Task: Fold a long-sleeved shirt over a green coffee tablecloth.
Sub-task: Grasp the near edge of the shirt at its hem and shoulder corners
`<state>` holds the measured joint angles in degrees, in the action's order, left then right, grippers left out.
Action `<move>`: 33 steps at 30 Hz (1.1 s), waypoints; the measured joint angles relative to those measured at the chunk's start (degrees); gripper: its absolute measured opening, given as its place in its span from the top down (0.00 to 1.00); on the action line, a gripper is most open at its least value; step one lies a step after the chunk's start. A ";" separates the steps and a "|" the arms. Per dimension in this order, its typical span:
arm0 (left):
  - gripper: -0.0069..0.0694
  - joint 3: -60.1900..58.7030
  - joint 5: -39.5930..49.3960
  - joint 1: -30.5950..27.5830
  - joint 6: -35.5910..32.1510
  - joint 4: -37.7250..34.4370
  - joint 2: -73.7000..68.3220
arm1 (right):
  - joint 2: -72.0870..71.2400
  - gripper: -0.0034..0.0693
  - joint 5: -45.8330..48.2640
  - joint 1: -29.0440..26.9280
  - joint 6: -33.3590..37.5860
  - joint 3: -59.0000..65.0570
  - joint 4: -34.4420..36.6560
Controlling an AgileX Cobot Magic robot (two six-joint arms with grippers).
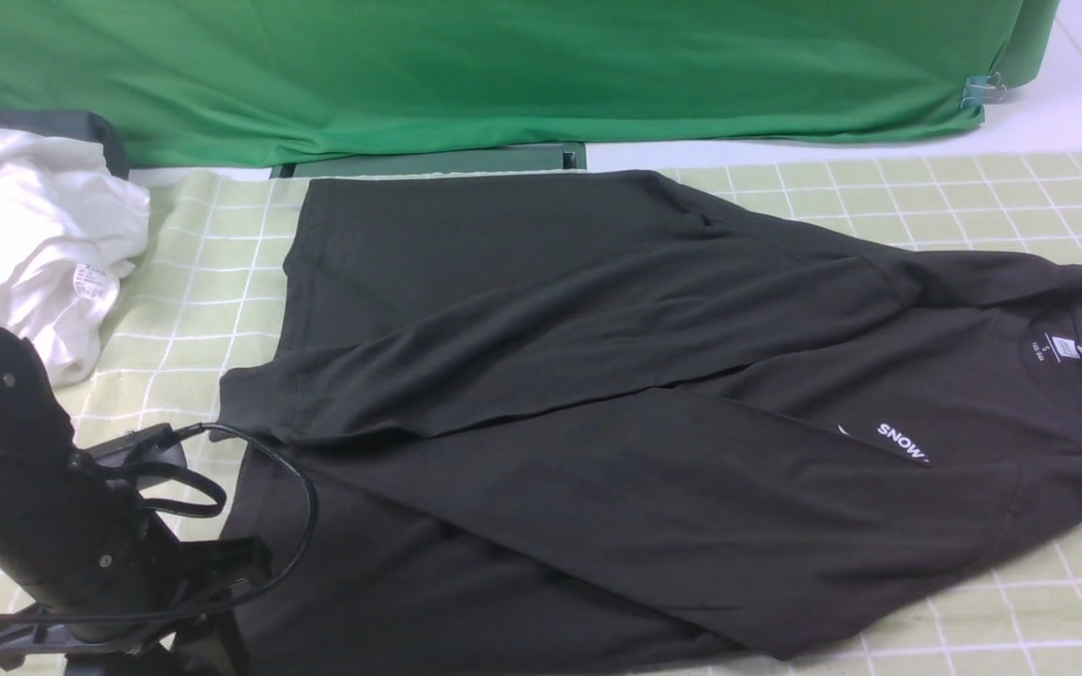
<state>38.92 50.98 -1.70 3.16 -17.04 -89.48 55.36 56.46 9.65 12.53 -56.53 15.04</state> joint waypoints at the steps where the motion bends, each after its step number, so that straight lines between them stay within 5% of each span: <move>1: 0.39 0.04 0.07 0.00 -0.11 0.00 0.00 | 0.06 0.69 0.00 0.00 0.00 0.00 0.00; 7: 0.28 3.72 3.35 -0.06 -0.56 5.14 -0.39 | 0.98 0.68 -0.11 0.00 0.00 0.00 0.15; 21: 0.28 -0.42 -0.28 -0.01 0.89 4.87 0.02 | 2.12 0.68 -0.10 0.00 0.00 0.00 0.29; 27: 0.40 -1.50 -1.74 -0.06 0.61 5.12 0.64 | 2.12 0.67 -0.64 0.00 0.00 0.00 0.35; 33: 0.64 -1.00 -1.31 -0.11 -2.26 5.14 0.64 | 2.12 0.67 -0.59 0.00 0.00 0.00 0.47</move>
<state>37.92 49.67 -1.81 0.91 -11.90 -88.84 57.48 55.88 9.65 12.53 -56.53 15.51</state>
